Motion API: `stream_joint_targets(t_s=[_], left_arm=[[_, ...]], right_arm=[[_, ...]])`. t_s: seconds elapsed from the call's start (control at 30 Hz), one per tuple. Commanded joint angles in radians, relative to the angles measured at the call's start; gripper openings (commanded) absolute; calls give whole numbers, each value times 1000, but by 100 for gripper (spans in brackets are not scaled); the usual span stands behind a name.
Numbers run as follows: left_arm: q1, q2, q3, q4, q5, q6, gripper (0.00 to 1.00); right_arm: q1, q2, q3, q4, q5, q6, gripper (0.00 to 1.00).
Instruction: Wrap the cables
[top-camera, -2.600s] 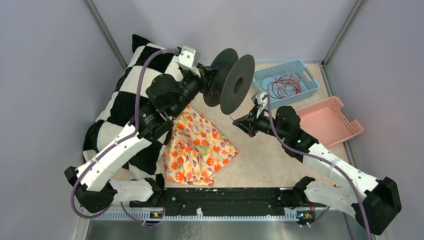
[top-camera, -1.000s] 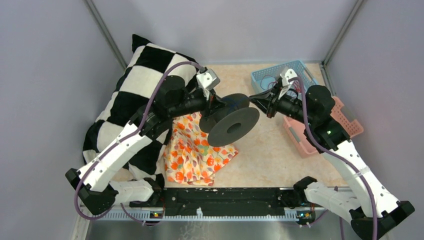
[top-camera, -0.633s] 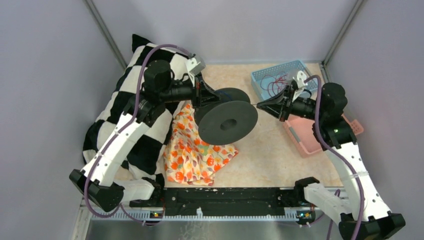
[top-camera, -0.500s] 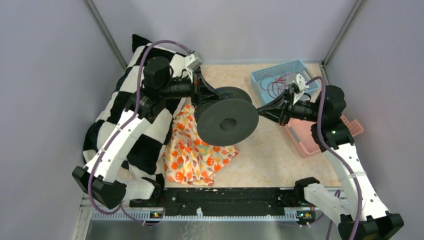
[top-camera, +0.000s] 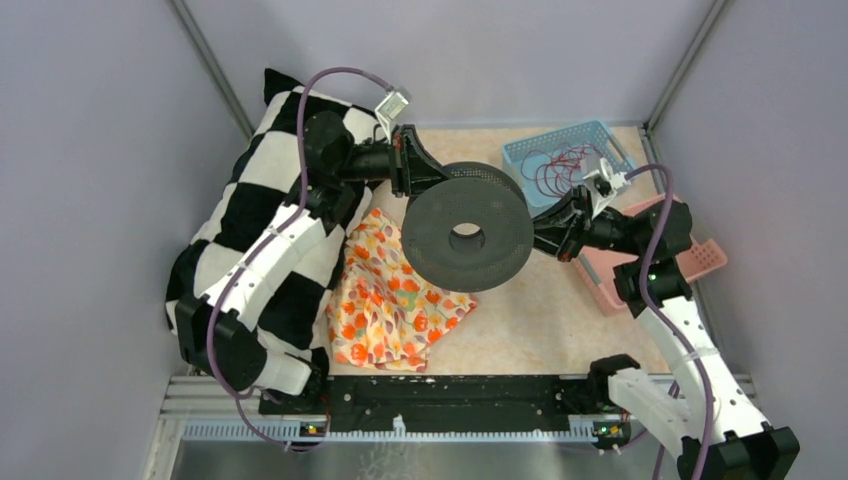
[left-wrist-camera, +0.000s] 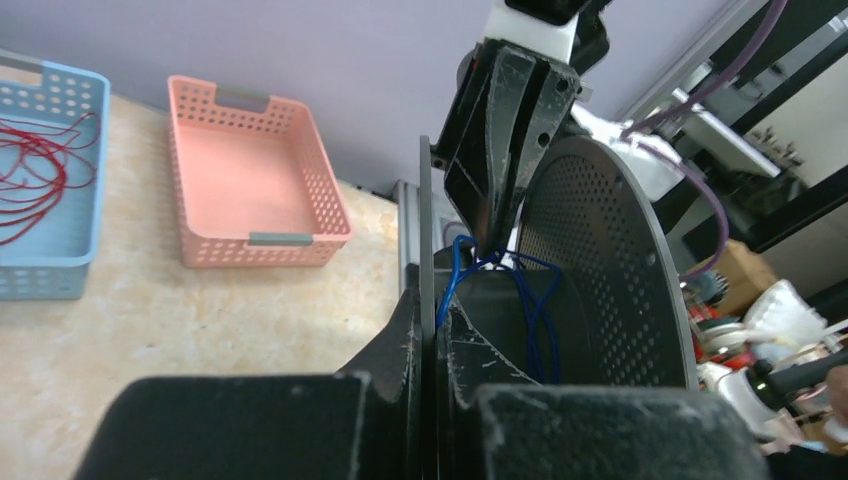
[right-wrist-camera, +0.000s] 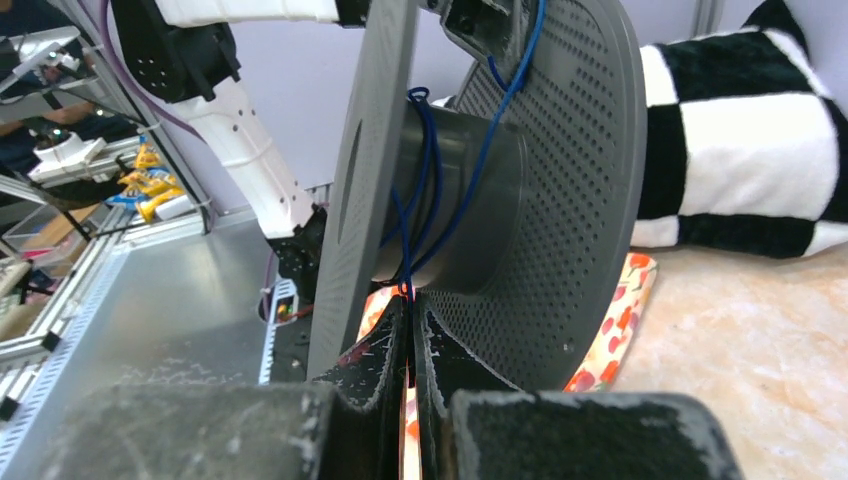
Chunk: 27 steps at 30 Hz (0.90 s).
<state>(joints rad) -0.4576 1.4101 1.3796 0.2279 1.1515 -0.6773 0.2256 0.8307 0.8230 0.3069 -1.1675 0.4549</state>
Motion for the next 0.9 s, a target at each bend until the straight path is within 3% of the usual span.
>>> stream_joint_targets(t_s=[0.0, 0.07, 0.2, 0.53, 0.63, 0.73, 0.87], left_arm=[[5, 11, -37, 376, 15, -240, 0], [5, 1, -69, 420, -33, -251, 0], [5, -18, -121, 473, -131, -269, 0], [-11, 1, -347, 904, -413, -602, 0], [-16, 0, -368, 901, -458, -618, 0], [-14, 38, -330, 854, -438, -658, 0], [-16, 63, -335, 853, -515, -749, 0]], right_arm=[[-7, -28, -74, 370, 39, 214, 0], [-5, -20, -110, 532, 50, 308, 0], [-2, -11, -137, 587, 72, 353, 0], [4, 2, -212, 765, 240, 482, 0], [6, -2, -212, 719, 271, 448, 0], [6, 1, -186, 589, 293, 402, 0], [9, 4, -140, 398, 334, 362, 0]])
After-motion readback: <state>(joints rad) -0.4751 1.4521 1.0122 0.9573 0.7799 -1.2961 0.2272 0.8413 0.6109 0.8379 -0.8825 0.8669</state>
